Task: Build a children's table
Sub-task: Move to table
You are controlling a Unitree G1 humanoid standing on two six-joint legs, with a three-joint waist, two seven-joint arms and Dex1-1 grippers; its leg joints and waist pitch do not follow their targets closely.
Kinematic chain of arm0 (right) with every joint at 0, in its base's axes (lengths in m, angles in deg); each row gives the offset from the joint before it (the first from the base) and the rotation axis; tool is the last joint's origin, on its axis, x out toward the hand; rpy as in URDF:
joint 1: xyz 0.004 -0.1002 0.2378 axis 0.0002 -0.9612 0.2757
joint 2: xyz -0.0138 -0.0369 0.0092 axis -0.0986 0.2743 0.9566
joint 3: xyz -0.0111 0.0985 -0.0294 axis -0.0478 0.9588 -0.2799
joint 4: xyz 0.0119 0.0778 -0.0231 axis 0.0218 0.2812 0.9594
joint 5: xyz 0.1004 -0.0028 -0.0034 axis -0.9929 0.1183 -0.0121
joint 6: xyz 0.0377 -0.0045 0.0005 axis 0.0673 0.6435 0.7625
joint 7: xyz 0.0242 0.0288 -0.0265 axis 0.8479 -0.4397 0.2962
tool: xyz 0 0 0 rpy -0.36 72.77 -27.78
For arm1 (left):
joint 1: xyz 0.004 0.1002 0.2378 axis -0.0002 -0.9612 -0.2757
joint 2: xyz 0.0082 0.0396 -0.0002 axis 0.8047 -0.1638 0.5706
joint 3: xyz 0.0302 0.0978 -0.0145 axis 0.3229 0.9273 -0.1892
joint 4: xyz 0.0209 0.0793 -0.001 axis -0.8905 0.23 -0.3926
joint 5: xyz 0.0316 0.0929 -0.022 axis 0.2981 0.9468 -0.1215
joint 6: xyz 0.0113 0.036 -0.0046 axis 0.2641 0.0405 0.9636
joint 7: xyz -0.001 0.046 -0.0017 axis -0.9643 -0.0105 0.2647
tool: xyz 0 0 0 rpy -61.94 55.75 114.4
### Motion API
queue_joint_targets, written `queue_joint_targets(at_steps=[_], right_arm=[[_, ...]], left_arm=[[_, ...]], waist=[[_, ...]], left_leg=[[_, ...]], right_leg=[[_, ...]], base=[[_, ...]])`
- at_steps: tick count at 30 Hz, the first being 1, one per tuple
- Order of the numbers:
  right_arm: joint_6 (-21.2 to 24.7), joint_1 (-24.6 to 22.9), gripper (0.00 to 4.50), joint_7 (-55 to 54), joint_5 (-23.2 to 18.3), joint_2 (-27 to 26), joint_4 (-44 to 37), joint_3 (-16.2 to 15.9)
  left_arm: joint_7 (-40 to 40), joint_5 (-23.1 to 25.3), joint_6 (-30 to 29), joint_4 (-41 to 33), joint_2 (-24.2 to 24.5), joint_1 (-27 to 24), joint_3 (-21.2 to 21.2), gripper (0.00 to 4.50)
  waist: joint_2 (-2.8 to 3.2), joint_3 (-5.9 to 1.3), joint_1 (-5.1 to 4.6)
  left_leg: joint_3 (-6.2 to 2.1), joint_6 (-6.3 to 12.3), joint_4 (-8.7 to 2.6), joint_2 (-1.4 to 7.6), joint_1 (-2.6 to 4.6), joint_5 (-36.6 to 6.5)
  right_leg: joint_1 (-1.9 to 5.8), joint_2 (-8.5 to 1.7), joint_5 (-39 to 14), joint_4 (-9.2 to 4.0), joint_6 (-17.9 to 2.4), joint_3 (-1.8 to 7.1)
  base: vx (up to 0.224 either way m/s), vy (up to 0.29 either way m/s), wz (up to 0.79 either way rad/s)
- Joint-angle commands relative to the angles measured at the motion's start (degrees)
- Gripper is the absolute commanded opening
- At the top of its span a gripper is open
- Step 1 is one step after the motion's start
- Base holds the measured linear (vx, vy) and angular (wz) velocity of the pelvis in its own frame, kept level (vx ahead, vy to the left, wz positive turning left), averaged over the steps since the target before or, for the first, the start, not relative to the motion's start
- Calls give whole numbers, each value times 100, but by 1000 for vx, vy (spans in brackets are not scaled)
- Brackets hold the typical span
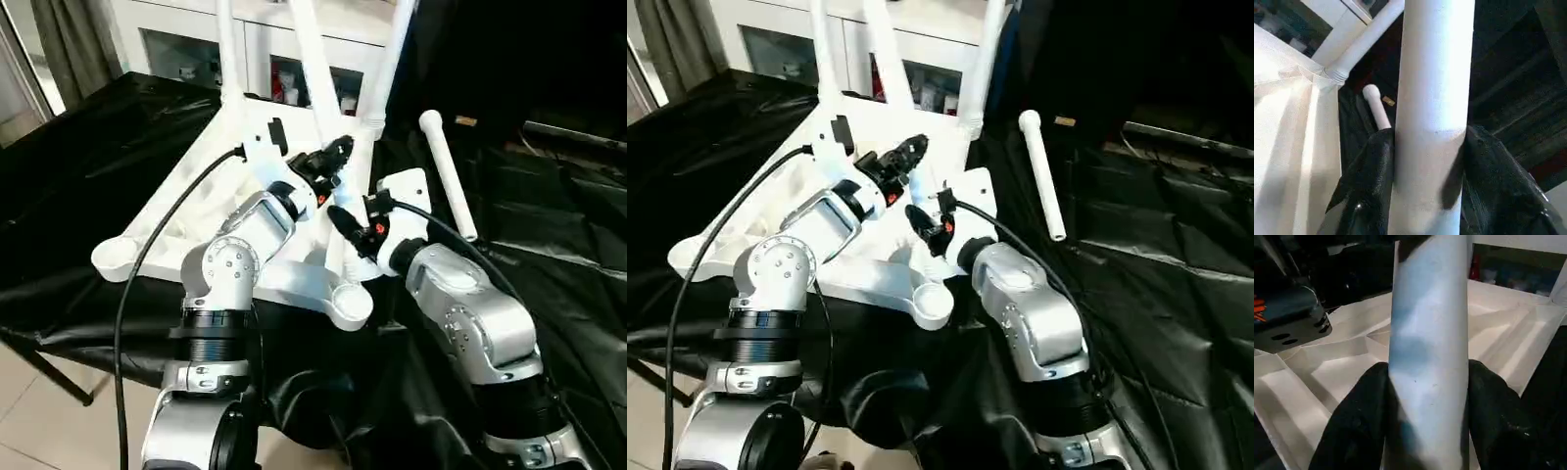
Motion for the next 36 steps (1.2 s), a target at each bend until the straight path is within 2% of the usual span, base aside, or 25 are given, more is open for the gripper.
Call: queue_joint_targets(at_steps=[1, 10, 12, 15, 16, 20, 23, 24, 28, 29, 30, 36], right_arm=[[-283, 52, 188, 112, 24, 13, -396, -76], [-409, 12, 188, 283, 144, 55, -451, -209], [-426, 9, 188, 273, 147, 57, -446, -205], [-447, 11, 188, 274, 153, 66, -435, -196], [-448, 11, 188, 274, 153, 66, -435, -196], [-447, 6, 188, 318, 203, 42, -438, -177], [-455, -1, 188, 327, 213, 51, -425, -175], [-460, -7, 188, 323, 222, 63, -410, -178], [-473, -18, 188, 337, 254, 59, -402, -182], [-475, -21, 188, 342, 263, 53, -400, -183], [-478, -22, 188, 348, 273, 48, -398, -187], [-531, -10, 188, 345, 366, 55, -351, -265]], left_arm=[[155, 73, -39, 153, -79, 77, 14, 187], [-149, -273, -402, -32, -93, 16, 38, 186], [-273, -349, -475, -68, -76, 16, 65, 256], [-331, -380, -511, -152, -75, 36, 129, 258], [-317, -369, -505, -154, -76, 39, 133, 285], [-68, -230, -466, 29, -63, 149, 31, 302], [-24, -281, -424, -7, -83, 157, -94, 302], [32, -276, -412, 8, -76, 169, -162, 276], [159, -266, -328, 46, -85, 184, -236, 253], [177, -254, -313, 48, -80, 187, -234, 227], [190, -198, -276, 45, -59, 186, -202, 223], [101, 14, -182, -45, 70, 143, -51, 200]], waist=[[40, -377, 10], [40, -375, 11], [44, -375, 8], [45, -379, 15], [42, -374, 9], [44, -371, 8], [36, -374, 6], [28, -376, 2], [20, -379, 8], [19, -376, 5], [6, -379, 8], [21, -382, 12]], left_leg=[[-140, -225, -413, 337, 137, -429], [-141, -234, -412, 335, 136, -447], [-145, -223, -414, 343, 142, -447], [-137, -218, -405, 344, 146, -436], [-137, -212, -408, 342, 143, -438], [-141, -177, -411, 341, 146, -458], [-142, -191, -411, 342, 143, -468], [-143, -186, -409, 344, 144, -441], [-138, -162, -402, 339, 141, -397], [-142, -155, -405, 341, 138, -382], [-138, -138, -400, 336, 137, -373], [-141, -130, -399, 341, 142, -328]], right_leg=[[280, -521, 907, -344, -910, 323], [286, -519, 927, -342, -943, 319], [281, -517, 936, -338, -947, 320], [276, -526, 977, -333, -984, 321], [276, -516, 978, -332, -975, 322], [276, -514, 919, -344, -958, 321], [284, -518, 874, -343, -966, 322], [282, -513, 909, -337, -965, 320], [285, -520, 944, -336, -970, 324], [283, -514, 964, -332, -971, 321], [289, -519, 968, -336, -967, 322], [279, -516, 982, -327, -943, 319]], base=[[0, 0, 0], [0, 0, 0], [0, 0, 0], [0, 0, 0], [0, 0, 0], [0, 0, 0], [0, 0, 0], [0, 0, 0], [0, 0, 0], [0, 0, 0], [0, 0, 0], [0, 0, 0]])
